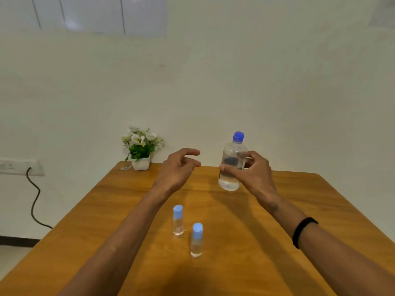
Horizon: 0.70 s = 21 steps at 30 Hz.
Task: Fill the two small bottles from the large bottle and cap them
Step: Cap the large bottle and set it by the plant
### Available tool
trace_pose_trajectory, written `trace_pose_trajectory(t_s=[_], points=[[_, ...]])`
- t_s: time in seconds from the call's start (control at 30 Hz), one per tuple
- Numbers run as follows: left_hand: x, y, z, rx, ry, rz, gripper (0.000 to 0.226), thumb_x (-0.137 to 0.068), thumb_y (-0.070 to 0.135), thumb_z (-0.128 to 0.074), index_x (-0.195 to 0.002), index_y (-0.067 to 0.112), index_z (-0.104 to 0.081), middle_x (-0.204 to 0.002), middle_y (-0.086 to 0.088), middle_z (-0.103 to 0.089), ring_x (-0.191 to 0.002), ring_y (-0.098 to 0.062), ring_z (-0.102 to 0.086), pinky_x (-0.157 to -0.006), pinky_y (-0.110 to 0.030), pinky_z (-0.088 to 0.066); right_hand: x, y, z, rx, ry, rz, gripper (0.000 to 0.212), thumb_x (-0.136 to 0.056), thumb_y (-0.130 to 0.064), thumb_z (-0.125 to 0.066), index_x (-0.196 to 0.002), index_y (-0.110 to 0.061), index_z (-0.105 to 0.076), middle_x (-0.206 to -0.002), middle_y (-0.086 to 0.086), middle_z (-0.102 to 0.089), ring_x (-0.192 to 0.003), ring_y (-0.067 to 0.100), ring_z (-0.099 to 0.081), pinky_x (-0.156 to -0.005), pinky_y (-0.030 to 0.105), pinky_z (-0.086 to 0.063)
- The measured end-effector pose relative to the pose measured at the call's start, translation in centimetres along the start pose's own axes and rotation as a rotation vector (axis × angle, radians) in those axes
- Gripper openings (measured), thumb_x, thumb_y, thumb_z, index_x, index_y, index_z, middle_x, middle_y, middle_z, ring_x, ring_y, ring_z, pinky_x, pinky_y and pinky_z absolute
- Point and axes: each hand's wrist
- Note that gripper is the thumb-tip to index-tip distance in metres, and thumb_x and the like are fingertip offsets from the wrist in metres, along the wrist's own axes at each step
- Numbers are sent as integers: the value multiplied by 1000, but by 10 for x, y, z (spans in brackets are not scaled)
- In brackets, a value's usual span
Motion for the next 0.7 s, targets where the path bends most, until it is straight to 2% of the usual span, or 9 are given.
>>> trace_pose_trajectory(t_s=[0.1, 0.2, 0.3, 0.4, 0.5, 0.57, 0.63, 0.7], points=[[-8, -47, 14, 33, 17, 83, 31, -101, 17, -58, -127, 29, -68, -104, 3, -79, -103, -18, -71, -92, -40, -58, -20, -7, -39, -49, -39, 2, 79, -61, -53, -97, -127, -23, -63, -114, -7, -73, -98, 6, -70, -86, 29, -59], [-14, -86, 14, 25, 34, 67, 31, -103, 27, -62, -132, 35, -67, -115, 2, -72, -111, -16, -66, -92, -38, -57, -42, -10, -81, -60, -93, 16, 84, -55, -61, -94, -124, -25, -61, -117, -6, -72, -102, 11, -71, -88, 31, -60], [-23, -114, 11, 19, 67, 30, 38, -105, 30, -59, -144, 33, -59, -131, 0, -65, -117, -10, -61, -93, -28, -54, -63, -9, -121, -54, -145, 32, 92, -48, -68, -91, -123, -23, -63, -119, -4, -72, -105, 16, -71, -92, 36, -61], [-34, -133, 12, -11, 108, 29, 45, -107, 28, -55, -152, 28, -49, -132, -4, -64, -110, -6, -60, -83, -19, -49, -81, -6, -160, -17, -201, 41, 81, -55, -57, -97, -120, -20, -65, -120, -1, -72, -109, 19, -69, -97, 42, -61], [-46, -148, 16, -79, 168, 42, 49, -108, 26, -54, -156, 24, -44, -138, -7, -63, -121, -19, -61, -99, -37, -54, -95, -3, -193, 40, -235, 61, 70, -62, -46, -100, -116, -18, -66, -118, -2, -71, -109, 19, -68, -94, 38, -60], [-51, -153, 18, -89, 196, 66, 50, -107, 25, -54, -156, 23, -43, -145, -8, -61, -132, -24, -57, -109, -45, -51, -101, -3, -206, 69, -241, 74, 68, -64, -43, -100, -117, -16, -66, -116, -3, -70, -106, 17, -67, -85, 29, -58], [-54, -160, 19, -94, 208, 80, 50, -108, 22, -54, -156, 22, -42, -149, -7, -58, -137, -24, -53, -112, -40, -47, -108, -2, -220, 98, -244, 75, 68, -66, -43, -99, -117, -15, -65, -114, -2, -68, -103, 16, -65, -77, 24, -53], [-56, -167, 18, -104, 212, 65, 52, -107, 18, -54, -158, 22, -39, -152, -7, -55, -140, -24, -51, -110, -33, -43, -114, -1, -231, 135, -239, 77, 68, -65, -45, -99, -116, -16, -64, -112, -1, -68, -102, 17, -65, -79, 26, -53]])
Point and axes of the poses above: each hand's wrist, its own x-axis away from the middle knuckle, its own z-axis out of the back of the hand, y = z × x
